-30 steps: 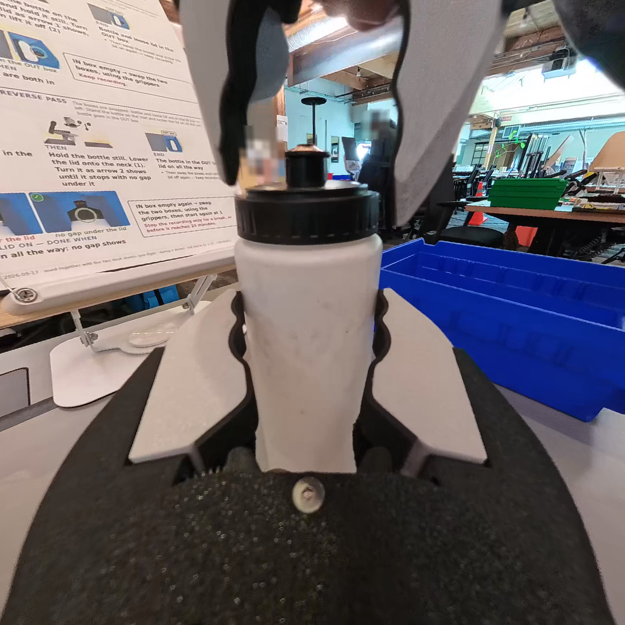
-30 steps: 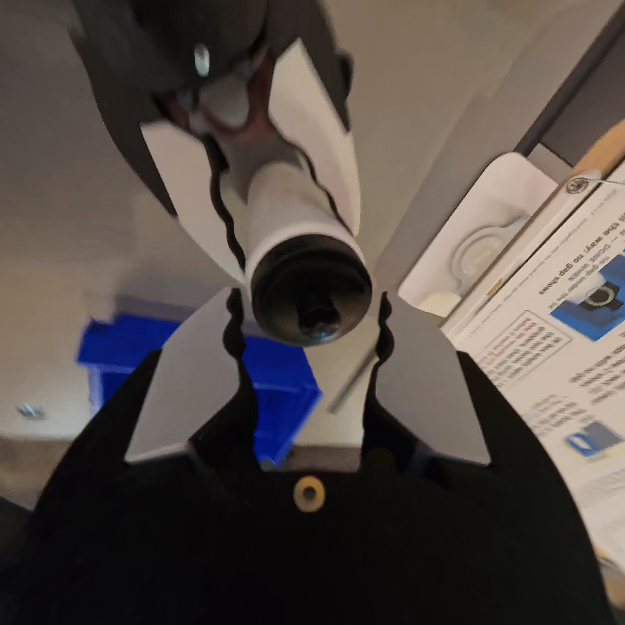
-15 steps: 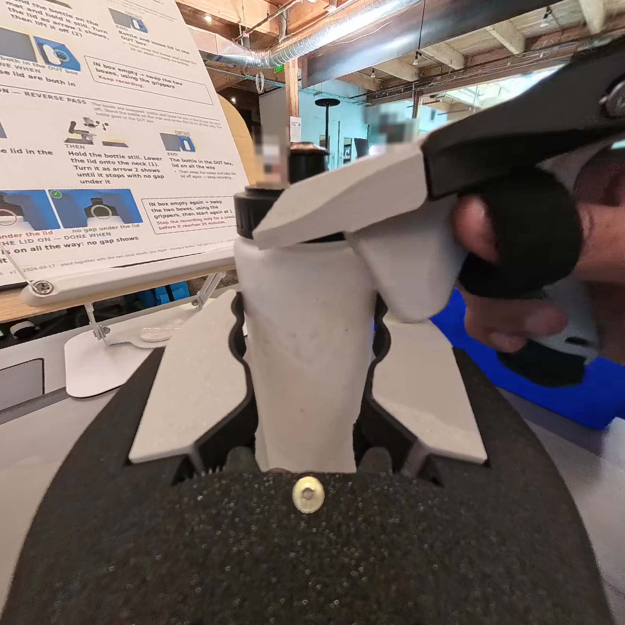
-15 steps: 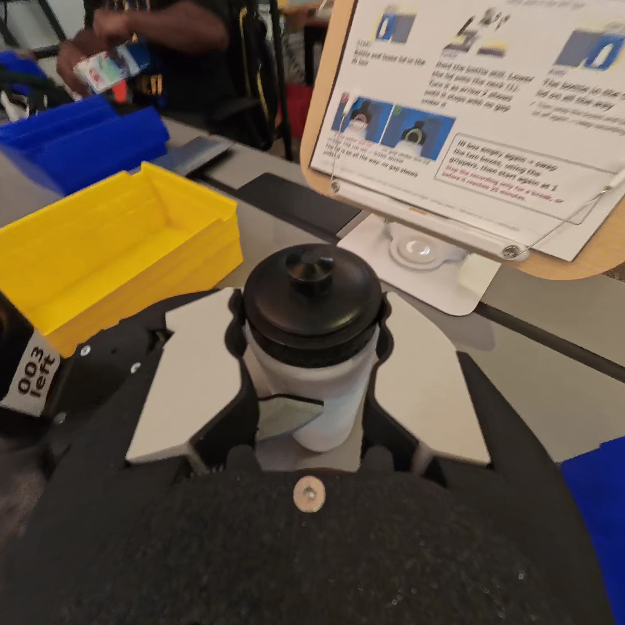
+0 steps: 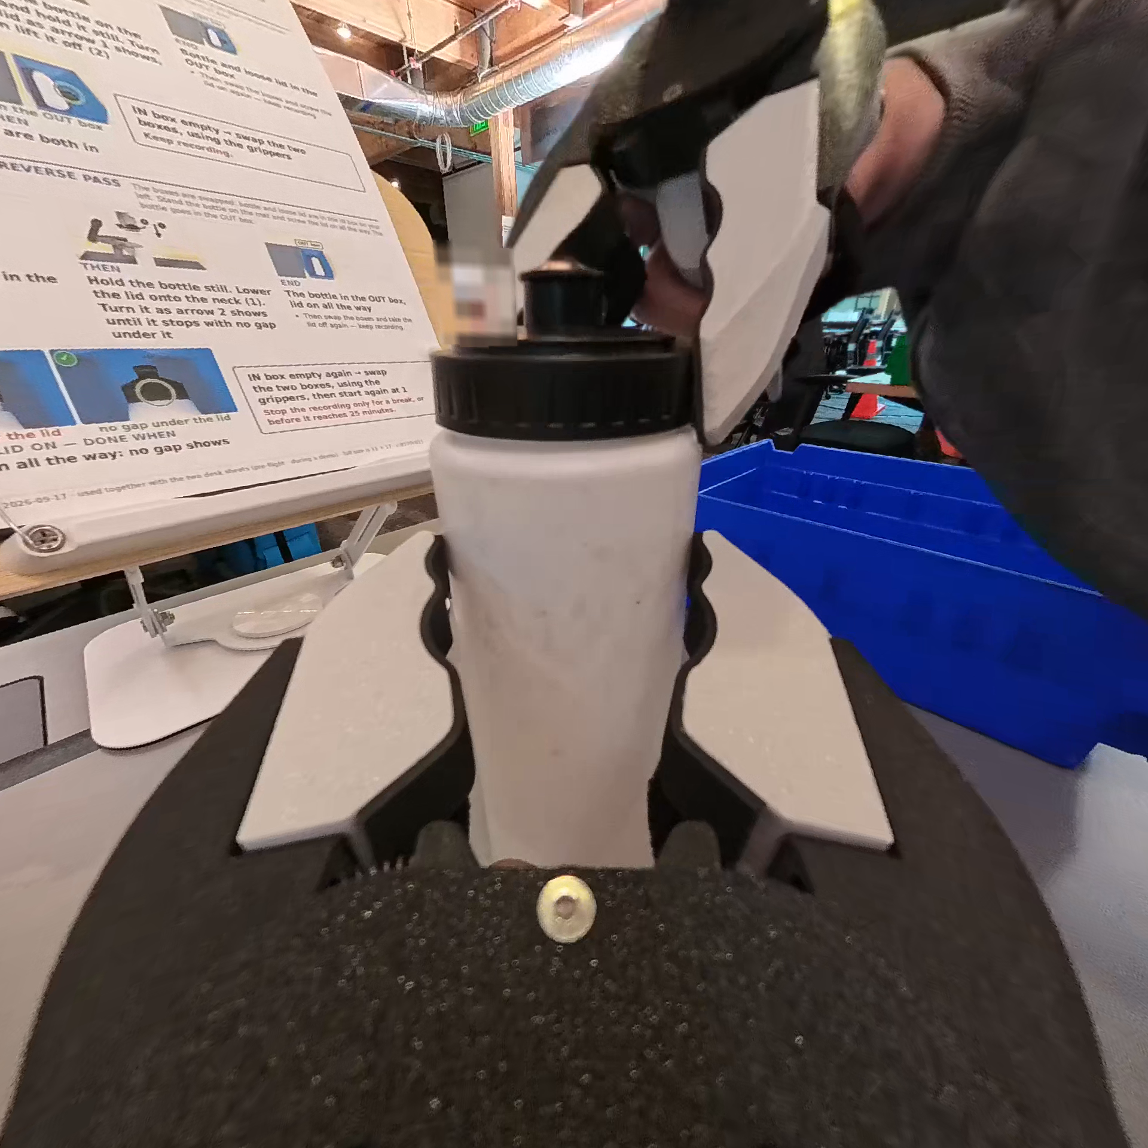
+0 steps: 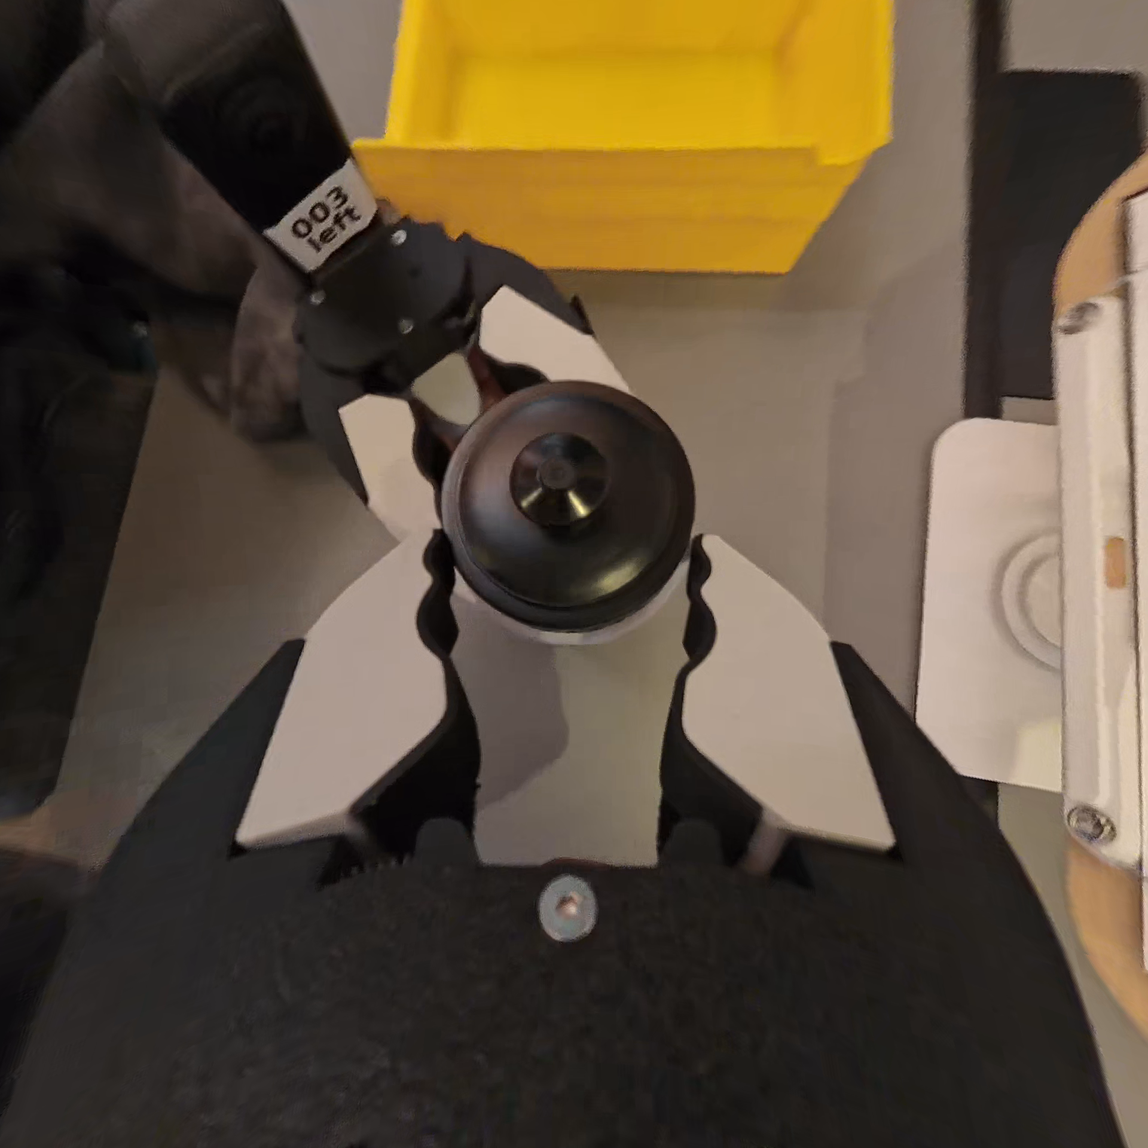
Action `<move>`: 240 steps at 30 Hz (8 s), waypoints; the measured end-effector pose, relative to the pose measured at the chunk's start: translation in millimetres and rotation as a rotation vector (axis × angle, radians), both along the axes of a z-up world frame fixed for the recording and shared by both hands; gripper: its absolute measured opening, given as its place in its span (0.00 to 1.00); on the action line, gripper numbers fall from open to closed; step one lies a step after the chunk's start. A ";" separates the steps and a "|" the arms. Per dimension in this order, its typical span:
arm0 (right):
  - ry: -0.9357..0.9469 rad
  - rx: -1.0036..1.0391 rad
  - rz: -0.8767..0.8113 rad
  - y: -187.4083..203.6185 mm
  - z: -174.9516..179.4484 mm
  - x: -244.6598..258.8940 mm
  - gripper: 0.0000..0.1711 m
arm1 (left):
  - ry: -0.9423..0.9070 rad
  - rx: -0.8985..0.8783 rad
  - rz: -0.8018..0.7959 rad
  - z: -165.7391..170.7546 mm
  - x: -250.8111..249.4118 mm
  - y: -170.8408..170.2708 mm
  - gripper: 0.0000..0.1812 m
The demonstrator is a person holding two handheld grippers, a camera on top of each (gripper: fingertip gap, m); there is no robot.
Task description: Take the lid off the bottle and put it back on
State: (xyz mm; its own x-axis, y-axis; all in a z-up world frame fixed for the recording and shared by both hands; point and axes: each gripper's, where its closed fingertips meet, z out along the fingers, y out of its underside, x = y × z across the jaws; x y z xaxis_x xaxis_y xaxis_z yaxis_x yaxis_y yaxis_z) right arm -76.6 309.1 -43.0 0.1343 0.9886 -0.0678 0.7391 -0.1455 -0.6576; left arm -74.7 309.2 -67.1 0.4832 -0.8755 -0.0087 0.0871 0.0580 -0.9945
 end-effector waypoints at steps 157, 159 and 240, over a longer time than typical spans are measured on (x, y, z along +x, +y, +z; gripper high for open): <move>0.079 0.018 0.094 -17.2 -0.8 11.7 0.43 | 0.041 0.012 -0.141 -8.2 12.1 -17.7 0.39; 0.087 0.014 0.091 -16.2 -0.6 10.4 0.43 | 0.034 0.005 -0.141 -8.1 11.2 -16.9 0.39; 0.570 0.580 -1.253 -7.3 12.3 10.8 0.43 | 0.046 0.008 -0.094 -11.0 12.4 -25.3 0.38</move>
State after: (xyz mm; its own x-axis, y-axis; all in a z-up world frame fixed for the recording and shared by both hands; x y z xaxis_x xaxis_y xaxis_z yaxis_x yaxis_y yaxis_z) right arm -65.9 301.8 -30.7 0.9856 0.1616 -0.0499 -0.0342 -0.0989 -0.9945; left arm -62.3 283.9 -78.1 0.3981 -0.9166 -0.0364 0.0464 0.0598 -0.9971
